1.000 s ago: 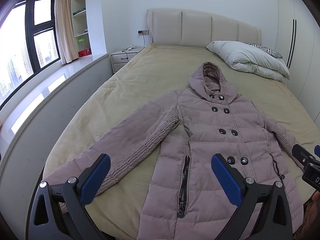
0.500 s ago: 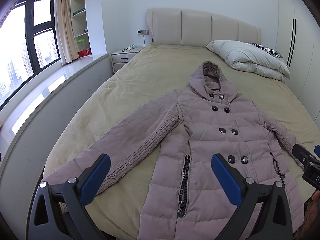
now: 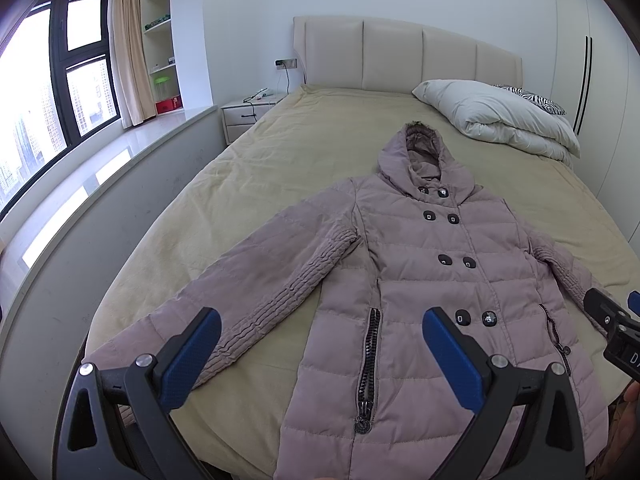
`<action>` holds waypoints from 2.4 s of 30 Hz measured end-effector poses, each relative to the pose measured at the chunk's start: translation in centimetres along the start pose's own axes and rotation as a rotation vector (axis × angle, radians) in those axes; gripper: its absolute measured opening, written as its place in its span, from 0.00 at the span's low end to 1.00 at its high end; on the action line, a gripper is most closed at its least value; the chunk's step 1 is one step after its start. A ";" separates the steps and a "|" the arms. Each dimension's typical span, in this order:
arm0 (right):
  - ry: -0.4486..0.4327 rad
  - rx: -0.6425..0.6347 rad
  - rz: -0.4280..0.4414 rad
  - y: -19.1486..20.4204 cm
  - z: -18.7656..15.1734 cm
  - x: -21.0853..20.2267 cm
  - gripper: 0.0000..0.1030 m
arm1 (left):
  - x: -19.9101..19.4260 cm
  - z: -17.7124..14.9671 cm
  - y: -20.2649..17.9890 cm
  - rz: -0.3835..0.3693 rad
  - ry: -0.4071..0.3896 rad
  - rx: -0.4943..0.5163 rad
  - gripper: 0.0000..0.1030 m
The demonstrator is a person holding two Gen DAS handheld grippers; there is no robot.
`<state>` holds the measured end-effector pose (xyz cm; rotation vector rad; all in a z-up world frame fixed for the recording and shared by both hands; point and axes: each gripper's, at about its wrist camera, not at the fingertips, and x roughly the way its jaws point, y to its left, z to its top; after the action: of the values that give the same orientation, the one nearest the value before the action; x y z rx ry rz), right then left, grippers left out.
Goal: Fold large clothes
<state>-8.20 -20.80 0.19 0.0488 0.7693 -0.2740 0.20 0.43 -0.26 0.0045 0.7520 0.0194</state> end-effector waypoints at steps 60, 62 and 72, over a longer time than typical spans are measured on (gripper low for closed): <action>0.139 -0.052 0.149 3.6 -2.3 4.9 1.00 | 9.9 -18.6 24.8 -0.155 -0.036 -1.481 0.83; 0.140 -0.045 0.149 3.3 -2.4 5.0 1.00 | 10.1 -17.7 25.6 -0.134 -0.040 -1.454 0.70; 0.143 0.046 0.196 -0.2 -2.9 6.1 1.00 | 9.2 -3.5 20.1 0.073 -0.184 -0.611 0.17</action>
<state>-6.02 -22.00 -6.09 0.1877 0.8935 -0.1023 4.23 20.67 -8.87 -0.5415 0.5377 0.3132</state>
